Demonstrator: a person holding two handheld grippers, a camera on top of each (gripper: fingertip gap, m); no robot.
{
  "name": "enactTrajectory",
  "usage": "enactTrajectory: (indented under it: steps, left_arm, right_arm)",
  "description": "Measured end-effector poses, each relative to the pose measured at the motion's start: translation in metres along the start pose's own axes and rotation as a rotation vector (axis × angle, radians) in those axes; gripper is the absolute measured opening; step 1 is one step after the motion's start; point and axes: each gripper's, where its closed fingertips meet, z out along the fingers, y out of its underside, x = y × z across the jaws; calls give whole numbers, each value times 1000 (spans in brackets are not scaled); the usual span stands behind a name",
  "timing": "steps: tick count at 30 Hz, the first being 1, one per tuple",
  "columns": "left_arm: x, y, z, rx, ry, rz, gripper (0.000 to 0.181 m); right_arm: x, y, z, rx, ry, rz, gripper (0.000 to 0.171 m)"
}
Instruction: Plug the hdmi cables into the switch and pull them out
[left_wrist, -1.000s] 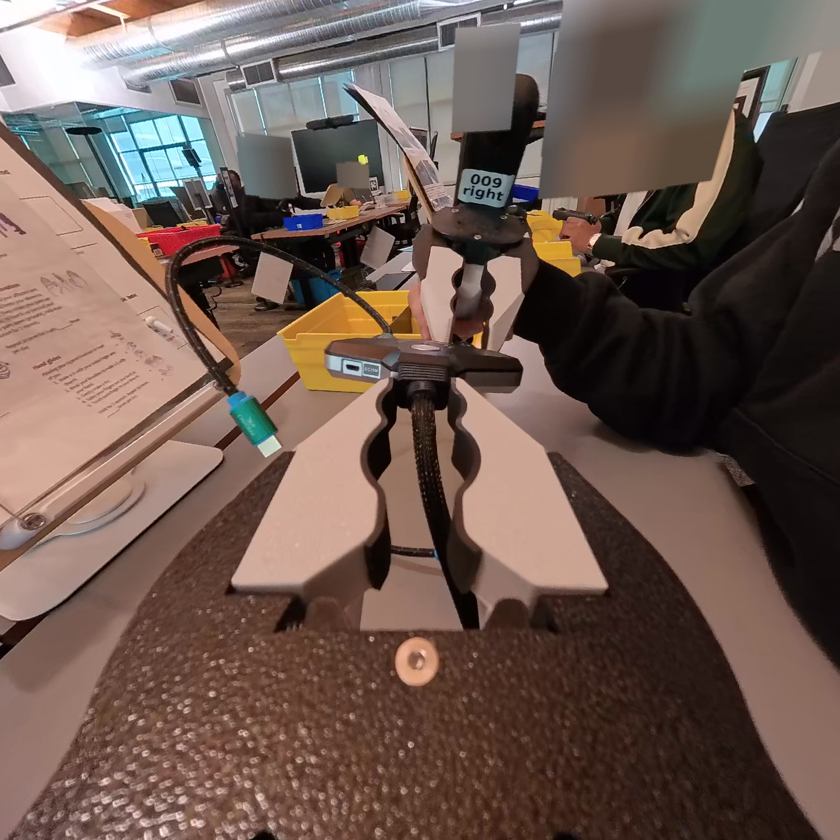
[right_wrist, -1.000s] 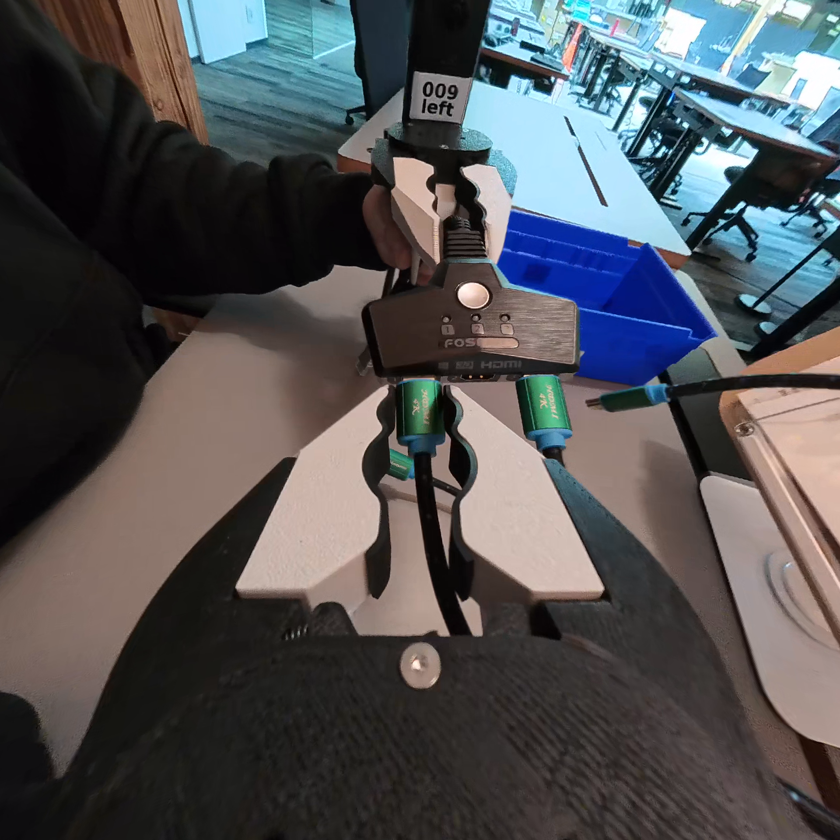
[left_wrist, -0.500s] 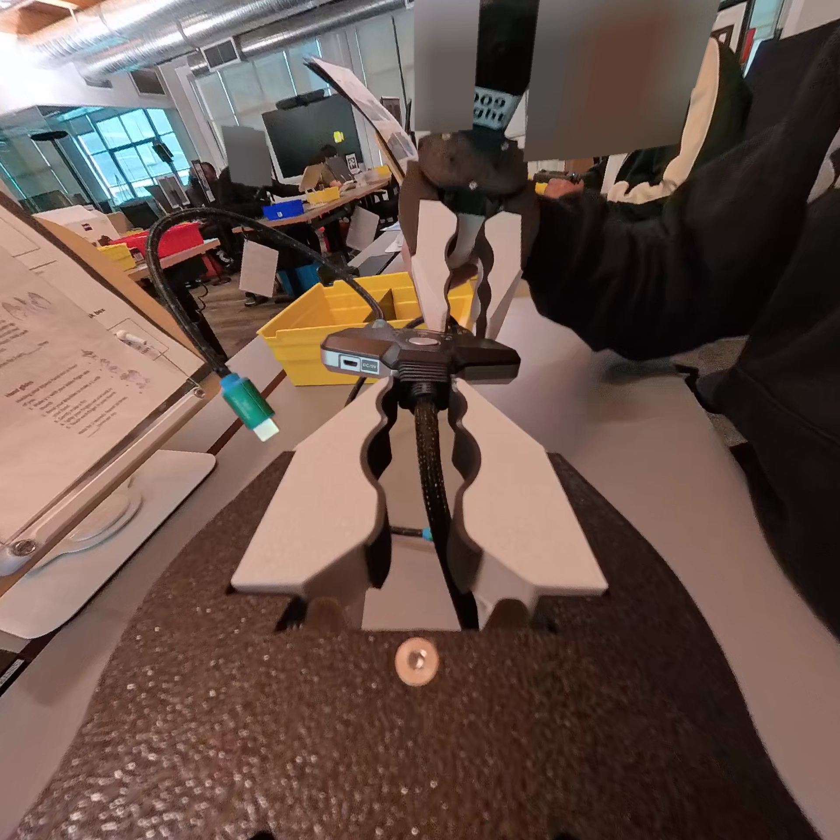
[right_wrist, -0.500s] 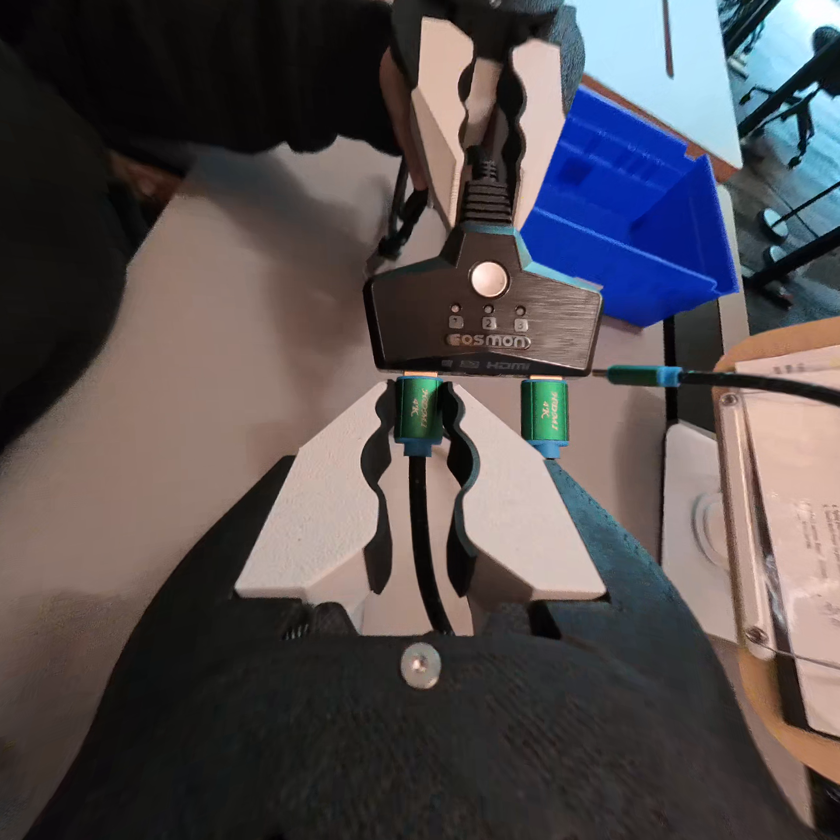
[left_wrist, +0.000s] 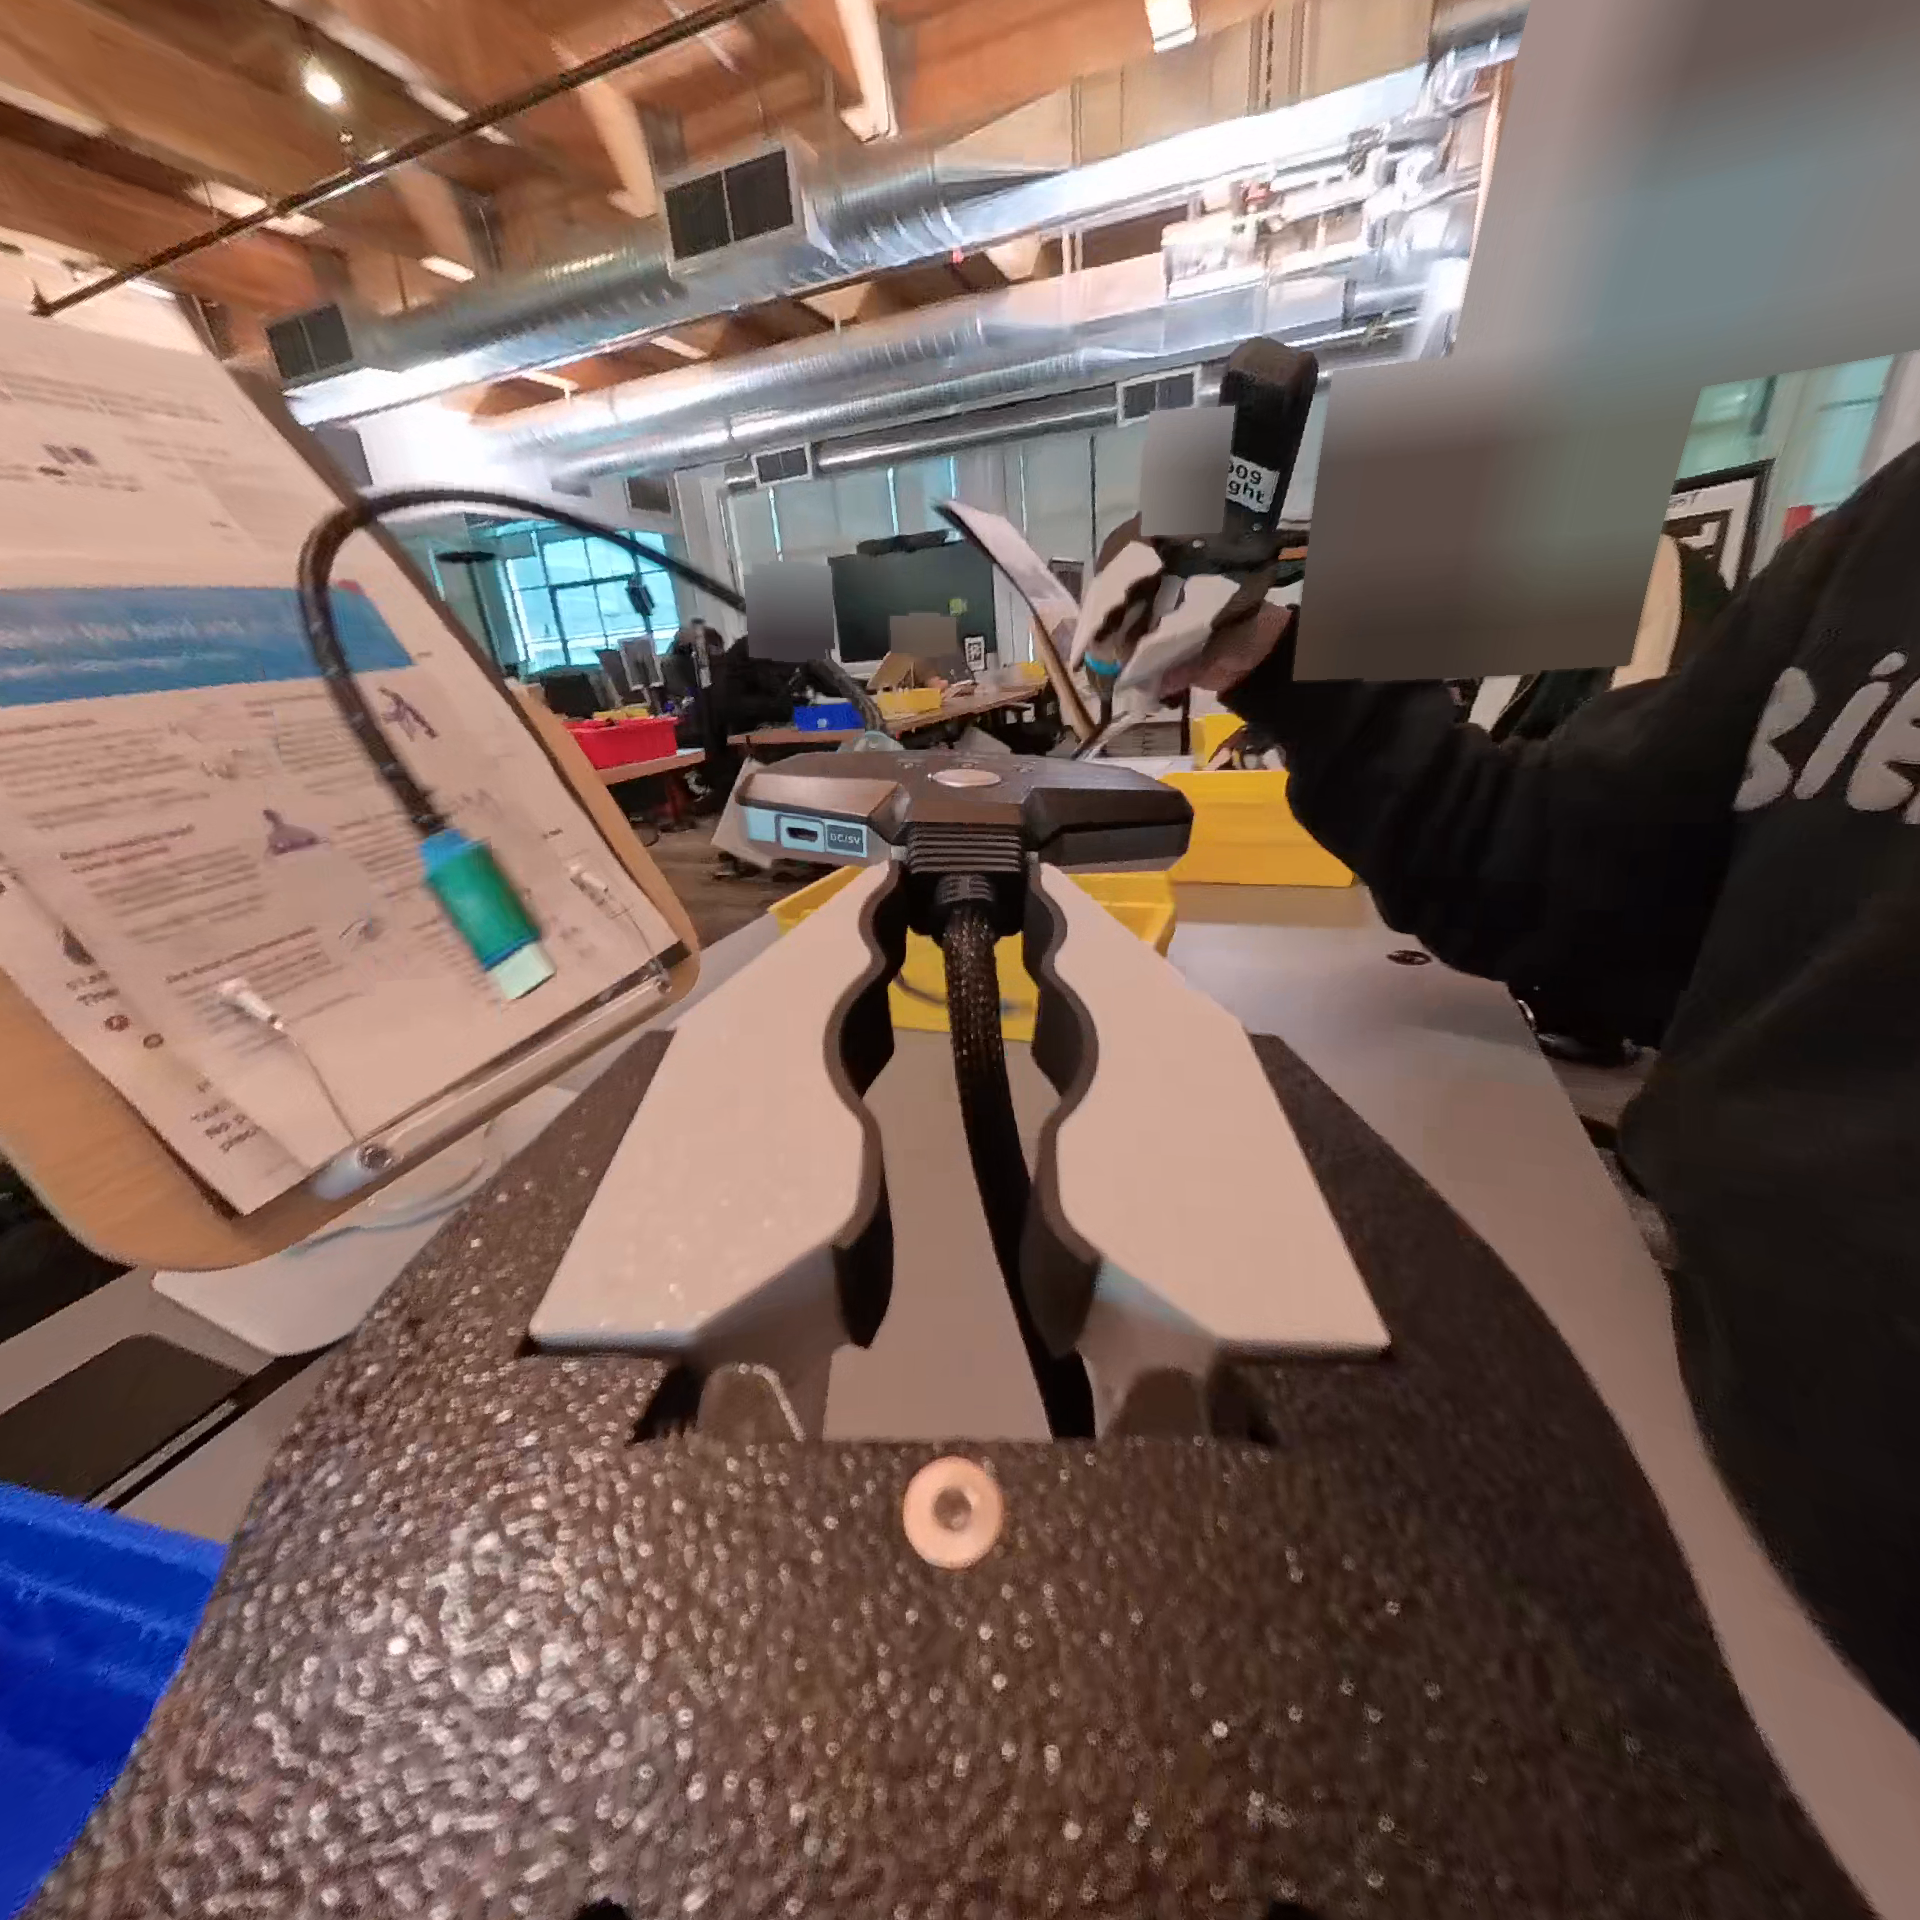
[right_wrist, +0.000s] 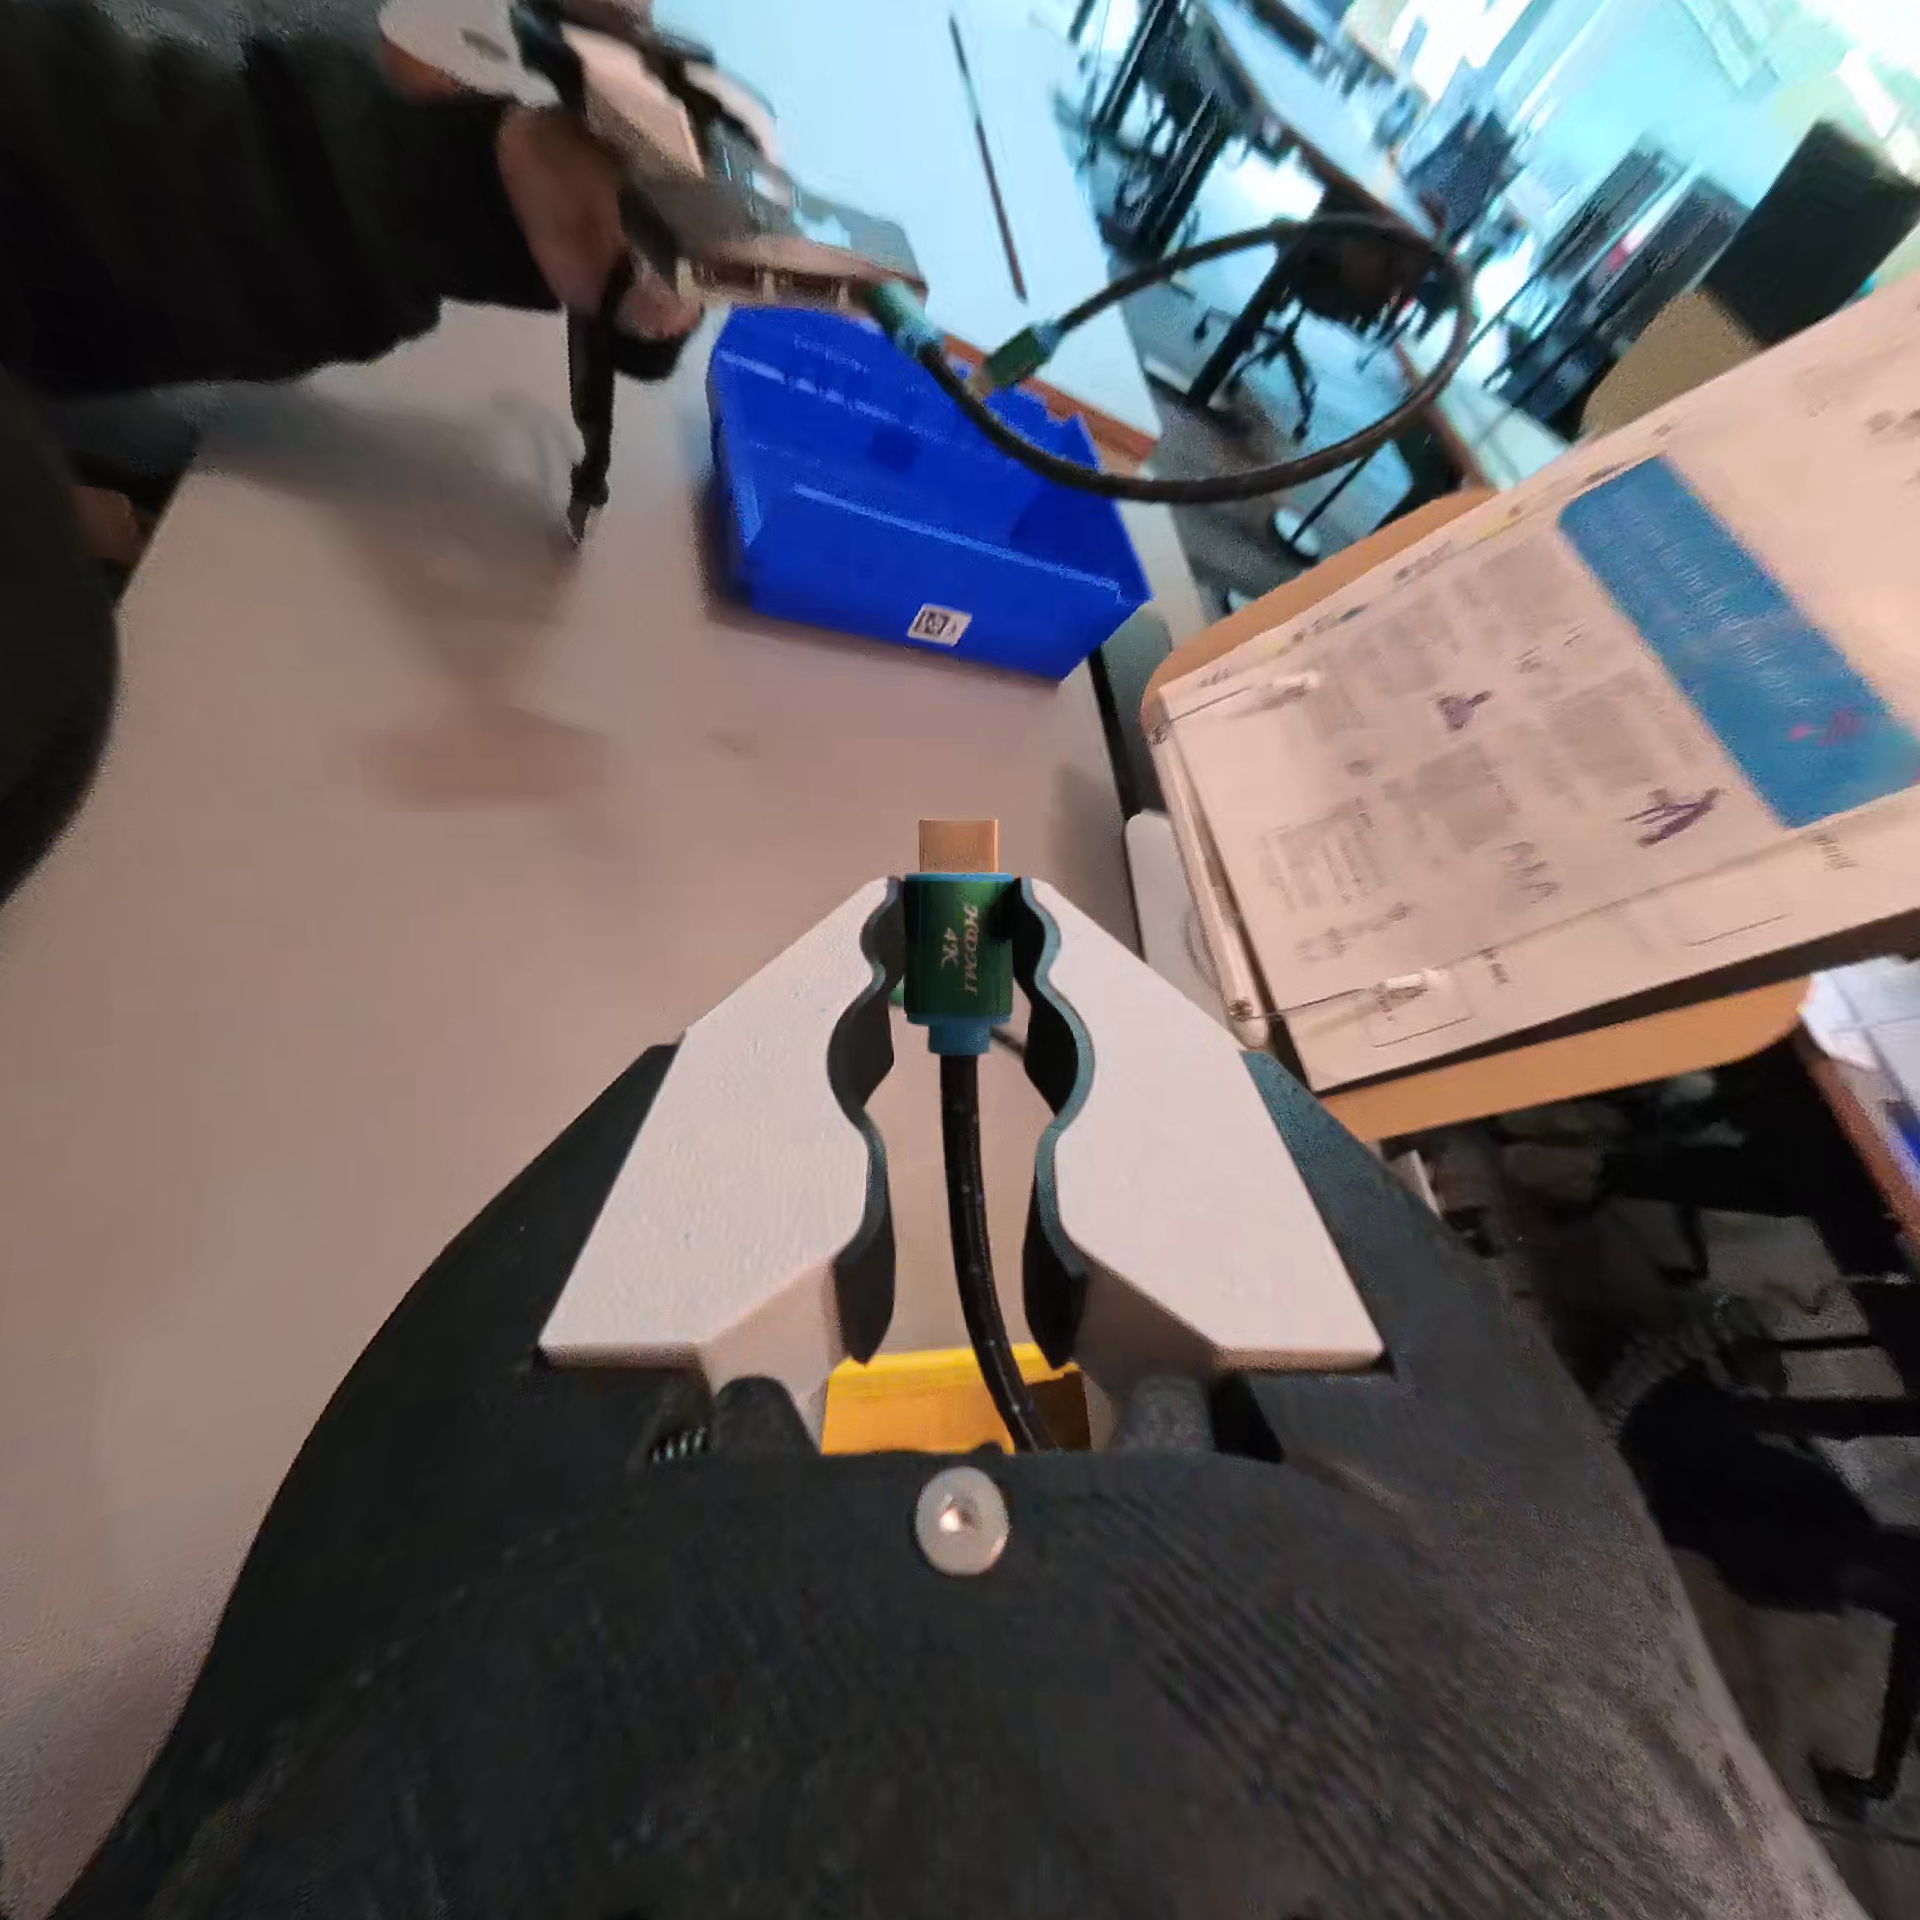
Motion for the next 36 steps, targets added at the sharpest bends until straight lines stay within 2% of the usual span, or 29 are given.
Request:
enactTrajectory:
  steps: [1,6,8,12,17,19,22,24,27,30,32,36]
  left_arm:
    - [4,-1,3,0,14,6,19]
    - [9,8,16,-59,30,39,19]
    - [8,13,19,-67,38,28,19]
    - [8,17,23,-57,52,16,19]
    - [7,17,25,-54,57,9,19]
    - [8,17,26,-53,61,8,19]
    - [8,18,26,-56,60,4,19]
    - [8,19,26,-56,60,-2,19]
    - [9,20,26,-56,61,-6,19]
    - [9,21,26,-50,61,-12,19]
    - [9,21,27,-44,64,-19,20]
    - [12,24,29,-50,70,-19,20]
  right_arm:
    - [4,-2,-14,-1,32,-16,19]
    - [25,23,-81,-146,213,-4,19]
    - [33,47,-103,-206,289,51,19]
    - [26,96,-116,-238,332,199,19]
    - [10,129,-99,-187,296,348,19]
    - [12,133,-89,-169,310,379,19]
    - [4,134,-65,-139,243,418,19]
    - [3,150,-48,-205,254,425,19]
    - [3,195,-25,-427,300,424,19]
    - [-9,215,4,-521,258,448,18]
    - [-25,235,18,-601,180,535,20]
    - [-35,267,18,-734,156,680,61]
